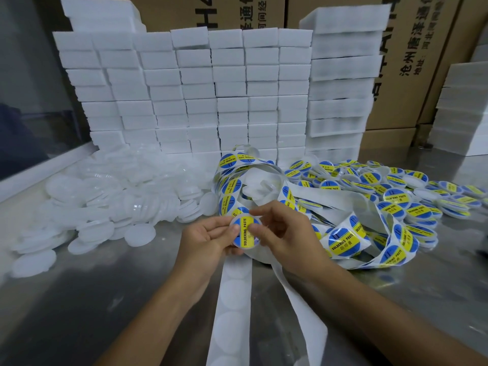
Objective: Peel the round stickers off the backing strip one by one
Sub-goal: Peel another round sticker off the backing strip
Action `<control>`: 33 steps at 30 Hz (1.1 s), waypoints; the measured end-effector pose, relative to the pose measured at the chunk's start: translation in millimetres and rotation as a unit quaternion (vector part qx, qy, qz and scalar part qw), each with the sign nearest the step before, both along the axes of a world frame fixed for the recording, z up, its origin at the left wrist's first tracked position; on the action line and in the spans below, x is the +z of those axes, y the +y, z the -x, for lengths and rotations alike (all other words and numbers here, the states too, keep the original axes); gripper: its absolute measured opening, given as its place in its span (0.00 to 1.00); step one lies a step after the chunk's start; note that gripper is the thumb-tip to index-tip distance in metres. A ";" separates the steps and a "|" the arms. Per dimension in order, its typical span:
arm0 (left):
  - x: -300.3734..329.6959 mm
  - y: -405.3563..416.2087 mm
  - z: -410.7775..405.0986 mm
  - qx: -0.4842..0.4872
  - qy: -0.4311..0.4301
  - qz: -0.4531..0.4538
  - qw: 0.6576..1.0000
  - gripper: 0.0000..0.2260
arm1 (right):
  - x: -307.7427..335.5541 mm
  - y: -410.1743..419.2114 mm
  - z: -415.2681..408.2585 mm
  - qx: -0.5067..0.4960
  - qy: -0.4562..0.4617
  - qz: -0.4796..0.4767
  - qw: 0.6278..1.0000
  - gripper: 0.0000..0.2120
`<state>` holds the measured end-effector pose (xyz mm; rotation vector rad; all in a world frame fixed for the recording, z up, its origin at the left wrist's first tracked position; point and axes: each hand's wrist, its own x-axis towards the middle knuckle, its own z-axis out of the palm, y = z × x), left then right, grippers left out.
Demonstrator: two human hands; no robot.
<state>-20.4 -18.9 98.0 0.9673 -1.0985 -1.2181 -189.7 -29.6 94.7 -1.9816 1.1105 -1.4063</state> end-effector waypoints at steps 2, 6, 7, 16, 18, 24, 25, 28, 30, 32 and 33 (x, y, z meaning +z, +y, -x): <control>1.1 0.5 1.9 -0.003 0.017 -0.004 1.000 0.11 | 1.3 -0.6 1.5 -0.007 -0.013 0.010 1.000 0.08; 1.1 -0.7 -0.7 0.003 0.034 0.000 0.999 0.10 | 0.7 2.6 2.4 -0.015 0.103 0.099 0.990 0.24; 0.3 -0.7 -1.3 0.004 0.031 0.003 1.000 0.10 | 1.0 2.5 2.8 -0.010 0.116 0.111 0.987 0.27; -0.5 1.7 3.9 -0.028 0.025 0.020 0.999 0.19 | 11.7 7.3 11.2 -0.080 0.227 0.171 0.955 0.27; 0.2 1.4 5.8 -0.035 0.027 0.025 0.999 0.17 | 11.4 8.6 8.2 -0.105 0.191 0.154 0.964 0.26; -4.6 1.8 10.2 -0.014 -0.023 0.008 1.000 0.20 | 16.7 5.7 4.0 -0.150 -0.100 -0.042 0.983 0.19; -5.5 1.7 10.0 -0.016 -0.026 0.000 1.000 0.19 | 18.4 4.2 5.5 -0.152 -0.127 -0.066 0.978 0.17; -7.5 1.9 11.3 -0.047 -0.021 -0.022 0.998 0.21 | 24.2 4.4 8.0 -0.121 -0.178 -0.106 0.971 0.14; -8.6 2.8 15.2 -0.078 -0.024 -0.038 0.996 0.25 | 26.2 8.3 4.6 -0.088 -0.189 -0.118 0.971 0.14; -9.9 4.0 18.9 -0.080 -0.032 -0.047 0.995 0.28 | 26.8 13.2 -1.7 -0.045 -0.191 -0.113 0.974 0.13; -10.7 4.3 19.8 -0.072 -0.032 -0.046 0.996 0.28 | 26.3 15.7 -4.6 -0.014 -0.189 -0.109 0.976 0.13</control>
